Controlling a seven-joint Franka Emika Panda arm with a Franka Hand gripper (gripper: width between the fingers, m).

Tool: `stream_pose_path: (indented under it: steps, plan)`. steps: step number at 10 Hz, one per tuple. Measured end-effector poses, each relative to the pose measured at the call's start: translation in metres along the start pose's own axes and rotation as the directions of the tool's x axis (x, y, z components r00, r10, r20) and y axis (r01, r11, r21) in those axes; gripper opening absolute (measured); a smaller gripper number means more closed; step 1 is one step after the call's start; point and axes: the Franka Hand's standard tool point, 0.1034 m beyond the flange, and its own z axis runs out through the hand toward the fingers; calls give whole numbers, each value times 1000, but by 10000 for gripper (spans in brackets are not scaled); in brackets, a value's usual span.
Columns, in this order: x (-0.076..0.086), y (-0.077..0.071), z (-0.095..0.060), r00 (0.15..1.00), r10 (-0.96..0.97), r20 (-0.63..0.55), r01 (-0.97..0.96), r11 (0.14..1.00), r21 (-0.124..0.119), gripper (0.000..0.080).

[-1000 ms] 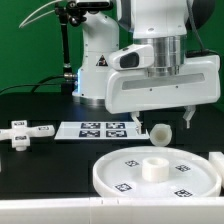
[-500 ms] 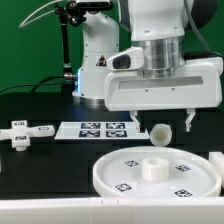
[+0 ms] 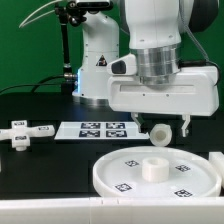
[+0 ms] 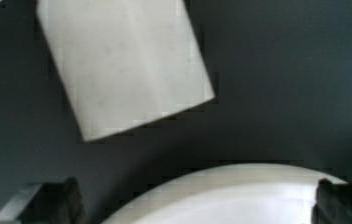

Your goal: Assemble round table

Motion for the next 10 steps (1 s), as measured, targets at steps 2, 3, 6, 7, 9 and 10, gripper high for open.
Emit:
stream_pose_path:
  steps: [2,3,6,7,9,10]
  plan:
    - [1,8,2,993,-95,75,96,995,-16,649]
    - [8,9,0,984,-138,111,140,990,-13,649]
    - [12,14,-1,934,-197,298,206,979,-1,649]
    - [7,16,-1,904,-191,383,209,978,-3,649]
    - [6,12,1,858,-183,481,211,978,-5,649]
    - [1,14,3,819,-173,546,212,977,-9,649]
